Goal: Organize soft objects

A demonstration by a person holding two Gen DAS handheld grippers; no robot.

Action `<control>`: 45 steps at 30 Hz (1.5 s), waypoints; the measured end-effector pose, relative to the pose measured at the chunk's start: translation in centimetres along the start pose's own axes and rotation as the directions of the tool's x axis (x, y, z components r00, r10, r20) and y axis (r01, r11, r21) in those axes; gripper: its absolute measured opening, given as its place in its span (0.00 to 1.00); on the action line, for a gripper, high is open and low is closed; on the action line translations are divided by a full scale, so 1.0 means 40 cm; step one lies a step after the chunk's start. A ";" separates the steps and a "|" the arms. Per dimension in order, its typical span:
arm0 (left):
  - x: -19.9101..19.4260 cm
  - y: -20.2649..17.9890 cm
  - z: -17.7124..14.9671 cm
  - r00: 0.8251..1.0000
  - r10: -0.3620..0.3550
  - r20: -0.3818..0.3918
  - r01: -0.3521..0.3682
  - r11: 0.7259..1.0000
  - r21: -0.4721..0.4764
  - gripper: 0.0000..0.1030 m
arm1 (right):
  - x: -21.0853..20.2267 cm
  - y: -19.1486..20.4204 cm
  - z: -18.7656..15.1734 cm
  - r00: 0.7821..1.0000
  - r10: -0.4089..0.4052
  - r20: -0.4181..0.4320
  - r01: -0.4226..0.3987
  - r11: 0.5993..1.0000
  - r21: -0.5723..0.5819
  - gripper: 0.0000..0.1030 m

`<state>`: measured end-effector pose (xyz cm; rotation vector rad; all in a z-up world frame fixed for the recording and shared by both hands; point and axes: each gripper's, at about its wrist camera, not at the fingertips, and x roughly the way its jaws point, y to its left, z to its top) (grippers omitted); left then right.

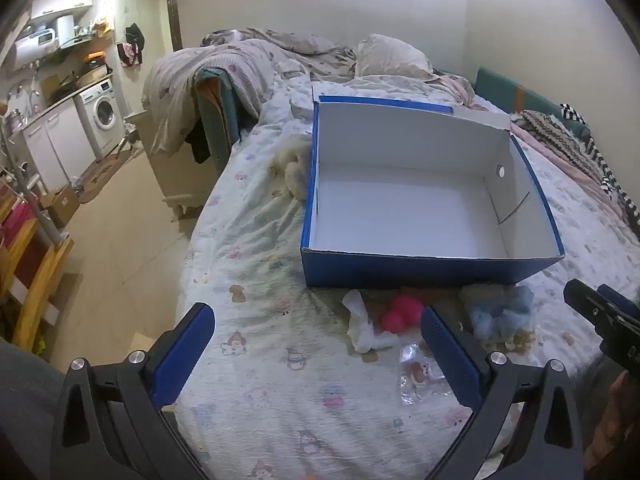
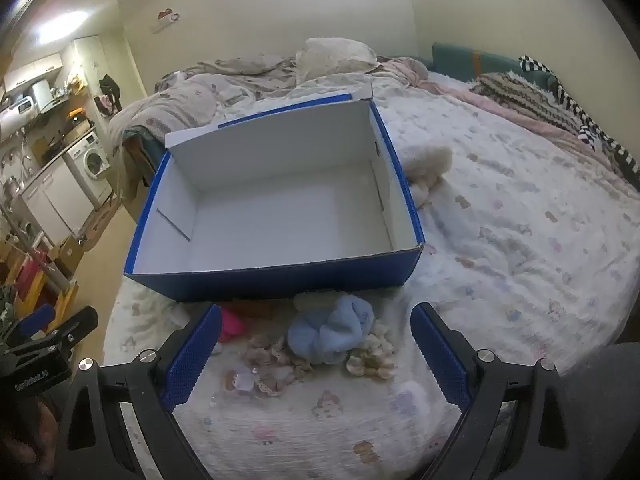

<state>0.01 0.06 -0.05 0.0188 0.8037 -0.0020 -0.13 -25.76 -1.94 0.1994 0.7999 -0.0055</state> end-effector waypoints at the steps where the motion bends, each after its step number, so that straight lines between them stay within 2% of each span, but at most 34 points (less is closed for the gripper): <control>1: 0.000 0.001 -0.001 1.000 0.001 -0.003 -0.001 1.000 -0.003 1.00 | -0.003 0.002 -0.002 1.000 0.001 -0.001 -0.001 1.000 -0.002 0.98; 3: 0.000 0.002 -0.003 1.000 0.004 -0.008 -0.004 1.000 -0.007 1.00 | -0.015 0.013 -0.010 1.000 0.002 0.001 -0.002 1.000 -0.011 0.98; 4: 0.000 0.001 -0.004 1.000 0.006 -0.009 -0.006 1.000 -0.008 1.00 | -0.004 0.012 -0.002 0.999 -0.005 -0.048 0.006 1.000 0.010 0.98; 14: 0.013 -0.011 0.011 1.000 0.006 -0.012 -0.006 1.000 0.009 1.00 | 0.001 0.022 -0.006 1.000 -0.013 -0.027 0.012 1.000 -0.020 0.98; 45: -0.005 -0.006 0.003 1.000 0.000 -0.015 0.000 1.000 0.008 1.00 | 0.011 0.014 -0.004 0.999 -0.012 -0.049 0.012 1.000 0.005 0.98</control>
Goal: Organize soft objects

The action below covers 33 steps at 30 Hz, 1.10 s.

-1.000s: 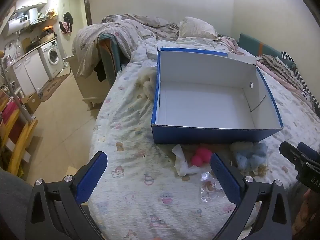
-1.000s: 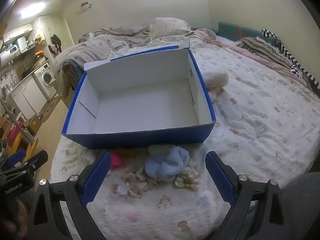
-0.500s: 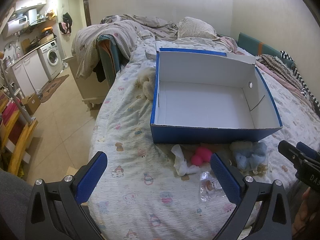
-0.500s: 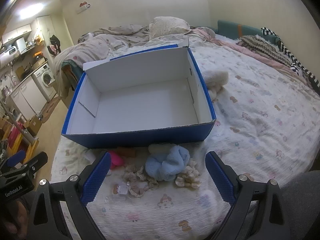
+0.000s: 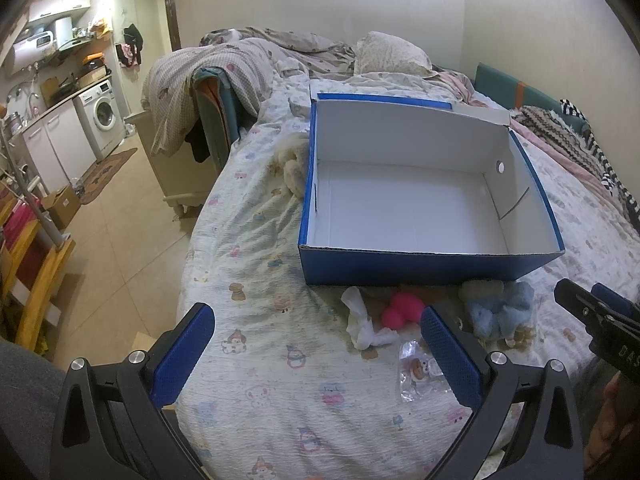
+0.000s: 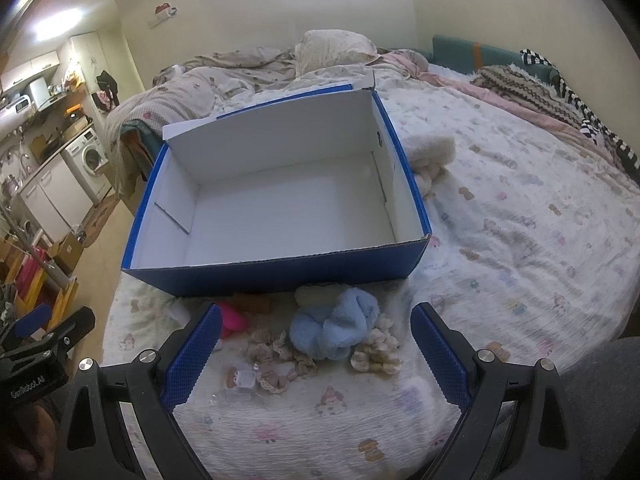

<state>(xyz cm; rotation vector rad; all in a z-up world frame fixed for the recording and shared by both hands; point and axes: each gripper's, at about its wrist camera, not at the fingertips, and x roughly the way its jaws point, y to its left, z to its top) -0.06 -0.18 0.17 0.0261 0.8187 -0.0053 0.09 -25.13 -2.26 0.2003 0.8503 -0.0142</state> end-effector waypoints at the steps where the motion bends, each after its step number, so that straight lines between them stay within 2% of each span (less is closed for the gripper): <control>1: 0.004 0.000 -0.002 1.000 0.000 -0.001 0.000 1.000 0.001 1.00 | 0.001 0.000 0.000 1.000 0.000 0.000 0.000 1.000 -0.001 0.98; 33: 0.008 0.003 -0.006 1.000 -0.001 -0.007 0.001 1.000 0.001 1.00 | 0.001 0.001 -0.001 1.000 -0.004 -0.002 0.004 1.000 -0.002 0.98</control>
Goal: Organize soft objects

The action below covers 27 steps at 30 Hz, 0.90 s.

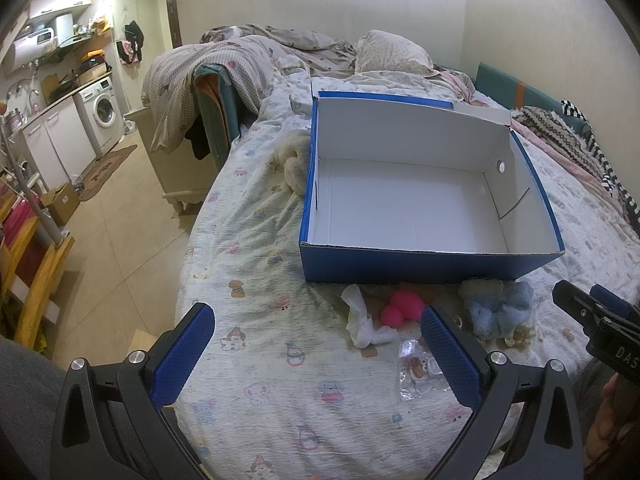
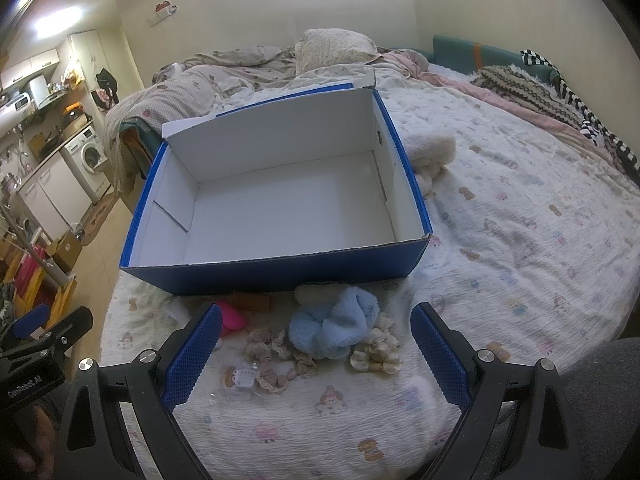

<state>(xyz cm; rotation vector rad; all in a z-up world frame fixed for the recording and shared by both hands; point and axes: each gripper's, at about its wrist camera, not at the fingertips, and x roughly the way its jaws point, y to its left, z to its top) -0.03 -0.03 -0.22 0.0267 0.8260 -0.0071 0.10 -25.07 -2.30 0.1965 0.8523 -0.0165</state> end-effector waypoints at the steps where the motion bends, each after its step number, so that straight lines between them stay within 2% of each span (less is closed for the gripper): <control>1: 0.000 0.000 0.001 1.000 -0.001 -0.001 0.001 1.000 -0.002 1.00 | 0.001 0.000 0.000 1.000 -0.003 0.000 0.003 1.000 0.000 0.98; 10: 0.000 -0.001 0.001 1.000 -0.001 -0.002 0.001 1.000 0.001 1.00 | 0.005 -0.005 0.000 1.000 -0.008 -0.001 0.008 1.000 0.002 0.98; 16: 0.000 -0.001 0.002 1.000 -0.003 -0.005 0.003 1.000 0.002 1.00 | 0.006 0.000 0.001 1.000 0.018 -0.009 -0.018 1.000 -0.007 0.98; 20: 0.003 0.004 0.005 1.000 0.021 -0.012 -0.021 1.000 -0.007 1.00 | 0.008 0.005 0.006 0.999 0.031 -0.019 -0.031 0.999 -0.015 0.98; 23: 0.012 0.021 0.006 0.999 0.040 -0.031 -0.041 0.999 -0.032 1.00 | 0.013 0.014 0.011 0.999 -0.019 -0.037 0.018 0.999 -0.044 0.98; 27: 0.043 0.035 0.000 0.994 0.054 -0.090 -0.058 0.997 -0.049 1.00 | 0.023 0.007 0.028 0.997 -0.018 -0.071 0.016 0.999 -0.037 0.98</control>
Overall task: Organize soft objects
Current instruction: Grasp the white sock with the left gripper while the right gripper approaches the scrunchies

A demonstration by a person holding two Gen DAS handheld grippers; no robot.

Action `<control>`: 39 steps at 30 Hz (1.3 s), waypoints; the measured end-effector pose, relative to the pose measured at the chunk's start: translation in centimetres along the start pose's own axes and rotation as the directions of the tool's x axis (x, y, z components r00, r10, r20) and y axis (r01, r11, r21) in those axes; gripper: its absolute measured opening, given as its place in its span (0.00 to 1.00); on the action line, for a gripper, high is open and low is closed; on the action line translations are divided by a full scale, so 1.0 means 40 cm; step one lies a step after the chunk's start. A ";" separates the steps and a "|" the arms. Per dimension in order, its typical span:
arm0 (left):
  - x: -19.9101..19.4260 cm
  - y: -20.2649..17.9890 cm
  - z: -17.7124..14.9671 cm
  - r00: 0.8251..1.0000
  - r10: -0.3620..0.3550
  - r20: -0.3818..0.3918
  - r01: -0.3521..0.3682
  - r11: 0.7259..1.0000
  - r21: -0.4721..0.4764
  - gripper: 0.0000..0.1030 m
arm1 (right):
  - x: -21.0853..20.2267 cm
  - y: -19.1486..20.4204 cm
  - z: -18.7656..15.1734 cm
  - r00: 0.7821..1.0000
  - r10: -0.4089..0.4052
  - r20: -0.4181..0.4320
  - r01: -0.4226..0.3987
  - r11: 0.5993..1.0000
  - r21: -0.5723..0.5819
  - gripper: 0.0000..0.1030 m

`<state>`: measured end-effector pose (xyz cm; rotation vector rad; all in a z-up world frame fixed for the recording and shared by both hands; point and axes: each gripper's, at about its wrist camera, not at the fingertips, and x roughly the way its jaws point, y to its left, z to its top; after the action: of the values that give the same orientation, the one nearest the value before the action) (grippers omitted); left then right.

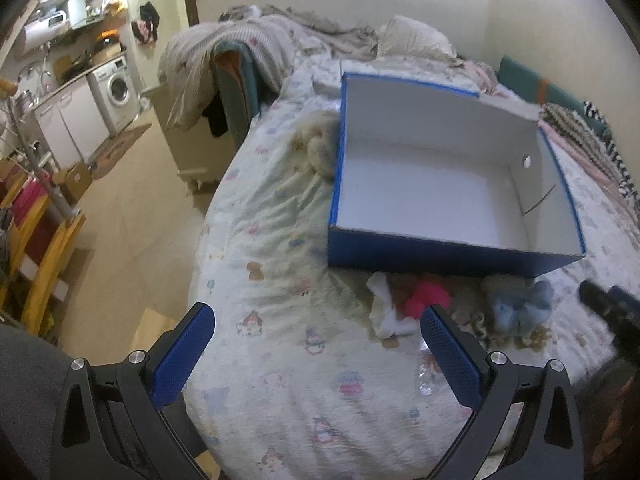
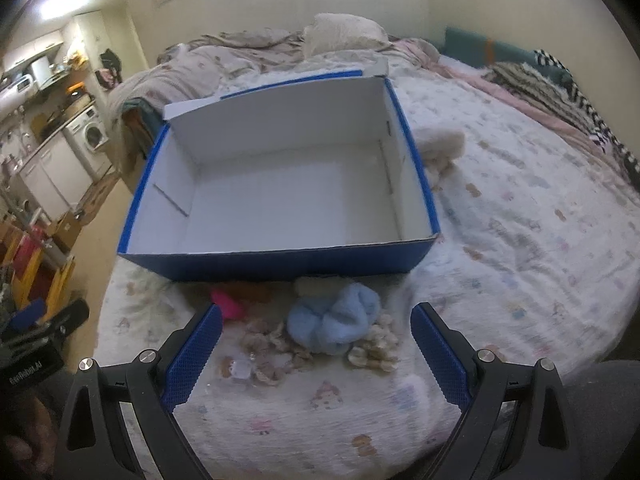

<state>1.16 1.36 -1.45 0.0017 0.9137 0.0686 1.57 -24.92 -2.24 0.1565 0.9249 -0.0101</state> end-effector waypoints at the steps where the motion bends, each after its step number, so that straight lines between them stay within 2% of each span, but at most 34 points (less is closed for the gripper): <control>1: 0.010 0.001 -0.001 1.000 0.004 -0.019 -0.004 1.000 -0.003 1.00 | -0.001 -0.004 0.004 1.000 -0.010 0.003 0.010 1.000 0.003 0.98; 3: 0.033 0.005 -0.003 0.998 0.012 -0.059 -0.013 1.000 -0.015 1.00 | 0.001 -0.009 0.011 1.000 -0.022 -0.005 0.022 1.000 0.000 0.98; 7: 0.086 -0.005 0.004 0.989 0.010 -0.145 -0.012 1.000 -0.014 1.00 | 0.026 -0.017 0.015 0.997 0.034 -0.071 -0.032 0.999 0.026 0.98; 10: 0.134 -0.026 0.010 0.976 -0.005 -0.216 0.004 1.000 -0.006 1.00 | 0.040 -0.012 0.020 0.994 0.052 -0.097 -0.050 0.998 0.027 0.98; 13: 0.197 -0.044 0.004 0.954 -0.047 -0.296 0.043 0.999 -0.019 0.98 | 0.049 -0.013 0.031 0.992 0.076 -0.101 -0.073 0.997 0.037 0.98; 14: 0.223 -0.052 0.001 0.946 -0.058 -0.318 0.055 0.998 -0.019 0.95 | 0.052 -0.012 0.035 0.991 0.089 -0.100 -0.086 0.996 0.030 0.98; 16: 0.258 -0.061 -0.003 0.937 -0.072 -0.343 0.069 0.997 -0.022 0.82 | 0.060 -0.011 0.041 0.989 0.103 -0.104 -0.102 0.995 0.021 0.98; 19: 0.307 -0.073 -0.006 0.918 -0.122 -0.377 0.109 0.992 -0.056 0.80 | 0.075 -0.015 0.039 0.986 0.118 -0.116 -0.116 0.993 0.024 0.98; 21: 0.327 -0.077 -0.005 0.913 -0.141 -0.382 0.122 0.990 -0.072 0.79 | 0.089 -0.018 0.030 0.983 0.135 -0.126 -0.131 0.991 0.034 0.98; 23: 0.354 -0.080 -0.001 0.912 -0.153 -0.381 0.132 0.988 -0.081 0.74 | 0.106 -0.024 0.024 0.979 0.144 -0.141 -0.138 0.989 0.050 0.98; 24: 0.367 -0.082 -0.001 0.909 -0.155 -0.387 0.134 0.988 -0.083 0.66 | 0.114 -0.029 0.021 0.978 0.146 -0.149 -0.138 0.988 0.065 0.98; 25: 0.375 -0.082 -0.001 0.905 -0.162 -0.394 0.139 0.986 -0.087 0.53 | 0.121 -0.035 0.020 0.976 0.155 -0.156 -0.144 0.986 0.079 0.98; 26: 0.387 -0.081 -0.005 0.895 -0.177 -0.409 0.149 0.984 -0.101 0.46 | 0.126 -0.039 0.019 0.974 0.161 -0.161 -0.148 0.985 0.089 0.98; 27: 0.394 -0.078 -0.009 0.888 -0.187 -0.421 0.153 0.982 -0.112 0.34 | 0.130 -0.042 0.019 0.973 0.163 -0.164 -0.149 0.984 0.095 0.98; 28: 0.397 -0.075 -0.011 0.881 -0.200 -0.429 0.162 0.979 -0.125 0.27 | 0.132 -0.045 0.018 0.972 0.164 -0.166 -0.149 0.984 0.099 0.98; 30: 0.398 -0.071 -0.014 0.869 -0.242 -0.432 0.193 0.969 -0.156 0.19 | 0.137 -0.051 0.018 0.971 0.165 -0.172 -0.148 0.983 0.105 0.98; 34: 0.360 -0.054 -0.008 0.866 -0.230 -0.444 0.186 0.972 -0.140 0.18 | 0.149 -0.066 0.015 0.963 0.190 -0.192 -0.164 0.976 0.144 0.98; 39: 0.270 -0.035 0.017 0.881 -0.191 -0.432 0.191 0.981 -0.045 0.17 | 0.162 -0.072 0.009 0.950 0.228 -0.214 -0.191 0.965 0.181 0.97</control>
<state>8.37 0.64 -9.62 -0.1096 1.3589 -0.1207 5.54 -27.42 -7.57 0.4109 1.1387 0.1352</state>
